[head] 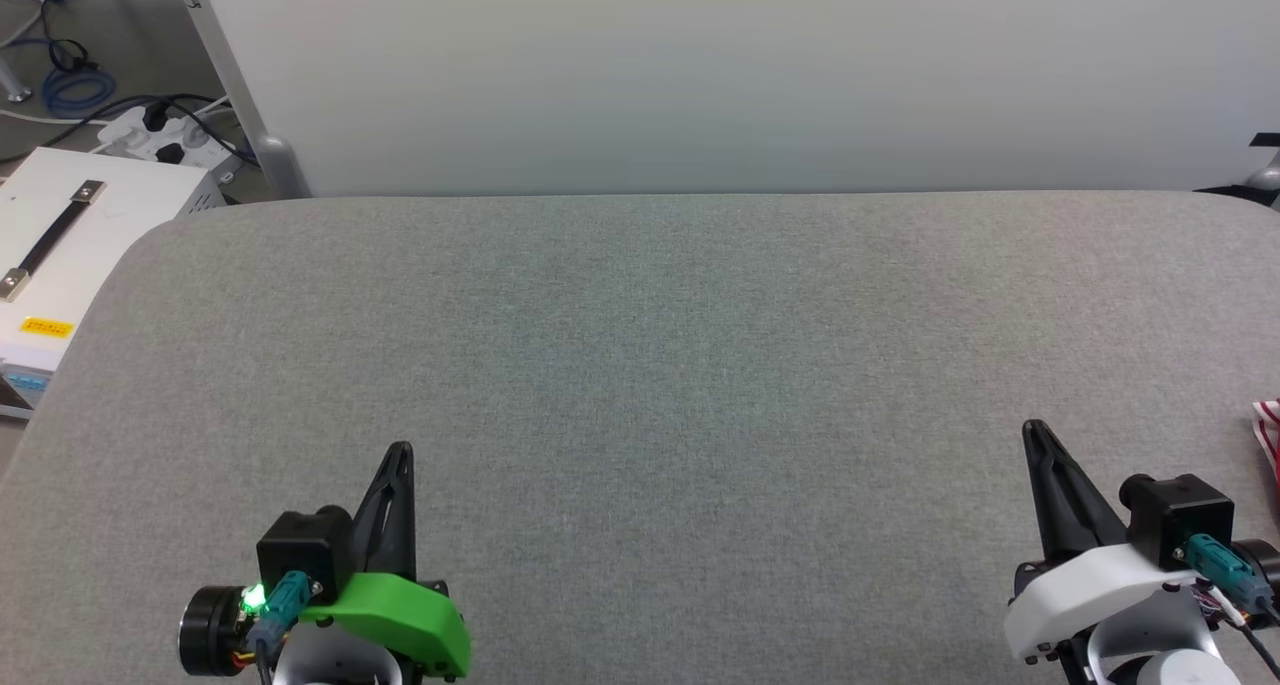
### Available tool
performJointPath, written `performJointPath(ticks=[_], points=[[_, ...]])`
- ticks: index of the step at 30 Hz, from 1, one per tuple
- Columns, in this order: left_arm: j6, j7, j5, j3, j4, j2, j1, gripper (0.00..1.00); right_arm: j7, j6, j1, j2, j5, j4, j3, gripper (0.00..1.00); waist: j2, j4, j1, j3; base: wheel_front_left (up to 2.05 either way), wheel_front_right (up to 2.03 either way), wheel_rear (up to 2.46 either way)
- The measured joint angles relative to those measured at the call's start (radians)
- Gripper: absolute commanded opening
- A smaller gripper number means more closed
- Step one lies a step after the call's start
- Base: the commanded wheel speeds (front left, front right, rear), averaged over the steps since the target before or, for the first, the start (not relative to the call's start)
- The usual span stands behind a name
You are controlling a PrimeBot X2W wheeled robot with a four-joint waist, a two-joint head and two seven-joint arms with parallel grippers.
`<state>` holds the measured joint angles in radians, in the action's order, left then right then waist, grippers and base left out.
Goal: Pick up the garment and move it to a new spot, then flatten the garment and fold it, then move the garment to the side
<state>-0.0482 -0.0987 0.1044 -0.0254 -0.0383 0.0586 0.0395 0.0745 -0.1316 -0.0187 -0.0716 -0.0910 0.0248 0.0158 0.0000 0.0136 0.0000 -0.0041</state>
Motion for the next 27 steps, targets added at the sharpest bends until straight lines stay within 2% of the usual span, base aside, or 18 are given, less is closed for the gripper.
performJointPath(ticks=[27], points=[[0.021, 0.056, -0.054, 0.011, 0.019, -0.001, -0.006, 0.0, -0.041, 0.0, 0.001, 0.009, 0.048, -0.01, -0.01, 0.0, 0.0, -0.008, 0.0, 0.002, 0.0, 0.0, 0.0]])
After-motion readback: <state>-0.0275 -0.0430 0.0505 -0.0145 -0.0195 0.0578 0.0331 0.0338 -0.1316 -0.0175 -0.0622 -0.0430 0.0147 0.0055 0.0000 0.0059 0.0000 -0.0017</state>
